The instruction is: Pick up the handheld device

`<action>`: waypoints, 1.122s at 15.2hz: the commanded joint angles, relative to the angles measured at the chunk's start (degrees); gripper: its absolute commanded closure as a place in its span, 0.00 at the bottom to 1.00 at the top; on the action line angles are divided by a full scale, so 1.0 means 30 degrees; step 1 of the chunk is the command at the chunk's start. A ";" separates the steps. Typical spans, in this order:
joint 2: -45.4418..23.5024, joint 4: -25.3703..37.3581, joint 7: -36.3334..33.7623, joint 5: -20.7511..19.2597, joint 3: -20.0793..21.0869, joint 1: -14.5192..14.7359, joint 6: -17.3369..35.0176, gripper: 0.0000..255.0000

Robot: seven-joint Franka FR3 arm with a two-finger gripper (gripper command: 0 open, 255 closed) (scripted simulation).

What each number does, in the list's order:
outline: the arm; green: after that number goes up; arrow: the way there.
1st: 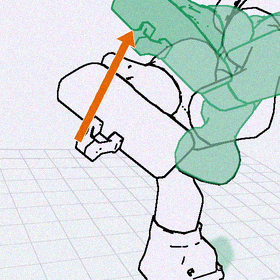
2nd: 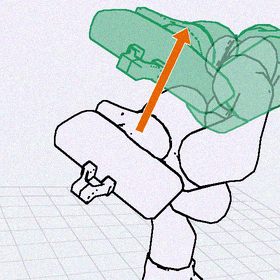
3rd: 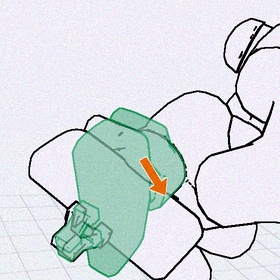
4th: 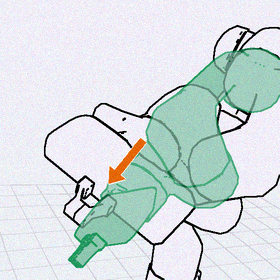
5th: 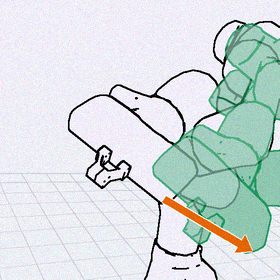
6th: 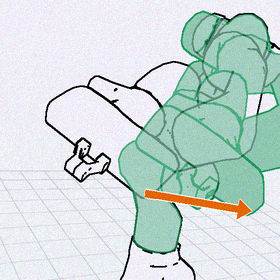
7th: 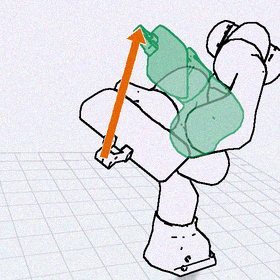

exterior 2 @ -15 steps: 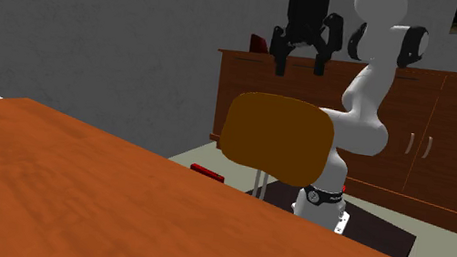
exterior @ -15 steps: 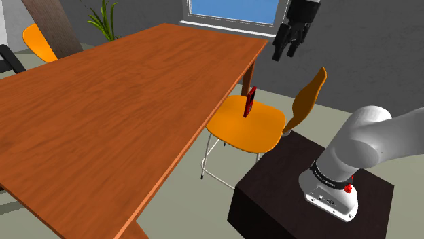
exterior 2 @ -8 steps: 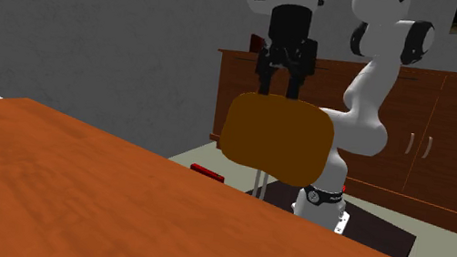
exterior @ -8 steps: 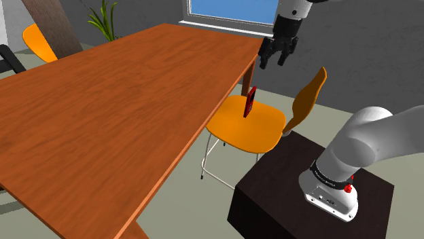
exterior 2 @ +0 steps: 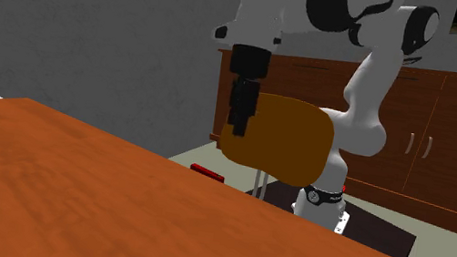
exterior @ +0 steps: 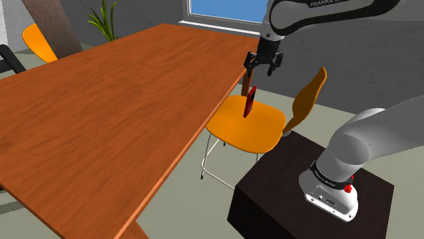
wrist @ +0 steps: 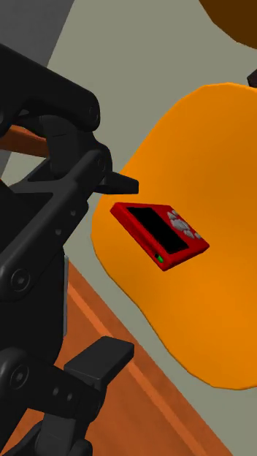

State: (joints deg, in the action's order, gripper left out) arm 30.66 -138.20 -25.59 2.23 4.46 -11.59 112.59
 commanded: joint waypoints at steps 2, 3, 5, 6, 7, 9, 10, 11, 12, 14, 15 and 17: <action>-0.1532 -0.0248 -0.1964 -0.0491 0.0326 -0.0872 0.1873 0.00; -0.2055 -0.0273 -0.2616 -0.0685 0.0419 -0.1166 0.2427 0.00; -0.3119 -0.0273 -0.3950 -0.1122 0.0581 -0.1757 0.3491 0.00; -0.3659 -0.0250 -0.4633 -0.1366 0.0645 -0.2050 0.3998 0.00; -0.4201 -0.0211 -0.5327 -0.1629 0.0697 -0.2339 0.4489 0.00; -0.5137 -0.0113 -0.6541 -0.2115 0.0764 -0.2835 0.5290 0.00; -0.5260 -0.0266 -0.6582 -0.2149 0.0767 -0.2836 0.5565 0.00; -0.5389 -0.0415 -0.6623 -0.2183 0.0774 -0.2843 0.5840 0.00; -0.5523 -0.0560 -0.6665 -0.2219 0.0783 -0.2851 0.6116 0.00; -0.5805 -0.0838 -0.6754 -0.2296 0.0805 -0.2873 0.6671 0.00; -0.5953 -0.0970 -0.6801 -0.2339 0.0814 -0.2884 0.6950 0.00; -0.6197 -0.1171 -0.6877 -0.2408 0.0840 -0.2912 0.7390 0.00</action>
State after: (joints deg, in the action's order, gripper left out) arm 14.64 -141.04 -46.10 -4.89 6.96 -20.24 132.96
